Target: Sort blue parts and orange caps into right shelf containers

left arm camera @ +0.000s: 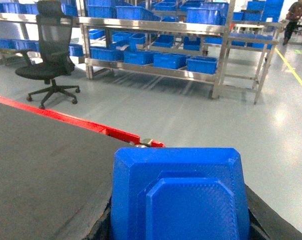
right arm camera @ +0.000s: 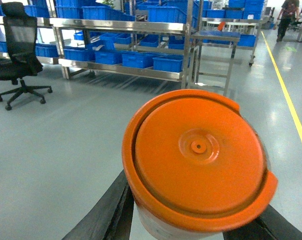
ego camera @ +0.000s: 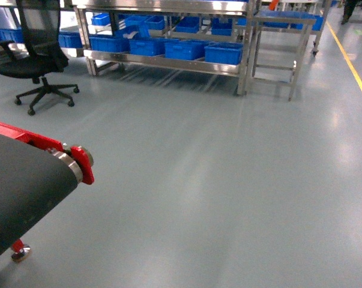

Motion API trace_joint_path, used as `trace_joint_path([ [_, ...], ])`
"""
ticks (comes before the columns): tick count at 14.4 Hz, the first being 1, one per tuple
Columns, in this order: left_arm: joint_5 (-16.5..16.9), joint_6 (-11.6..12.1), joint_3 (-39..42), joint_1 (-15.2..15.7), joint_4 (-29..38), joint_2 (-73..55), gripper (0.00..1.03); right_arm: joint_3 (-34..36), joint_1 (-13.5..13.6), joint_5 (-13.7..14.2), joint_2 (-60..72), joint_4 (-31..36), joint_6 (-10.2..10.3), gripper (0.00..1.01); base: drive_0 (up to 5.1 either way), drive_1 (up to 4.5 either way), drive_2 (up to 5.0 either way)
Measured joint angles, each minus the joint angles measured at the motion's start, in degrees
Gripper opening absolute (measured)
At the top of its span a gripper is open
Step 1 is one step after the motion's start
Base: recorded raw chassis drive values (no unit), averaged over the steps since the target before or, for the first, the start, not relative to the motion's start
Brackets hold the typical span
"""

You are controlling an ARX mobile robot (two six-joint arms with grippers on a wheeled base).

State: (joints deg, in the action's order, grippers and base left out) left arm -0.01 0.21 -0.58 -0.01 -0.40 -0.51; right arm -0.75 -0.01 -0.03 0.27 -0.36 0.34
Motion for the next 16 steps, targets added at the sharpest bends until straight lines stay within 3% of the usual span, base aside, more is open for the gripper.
trace_joint_path([
  [16,0.0,0.0,0.0,0.0,0.0,0.0,0.43,0.0,0.0,0.0,0.0,0.0,0.0,0.43,-1.6,-1.58,-1.6],
])
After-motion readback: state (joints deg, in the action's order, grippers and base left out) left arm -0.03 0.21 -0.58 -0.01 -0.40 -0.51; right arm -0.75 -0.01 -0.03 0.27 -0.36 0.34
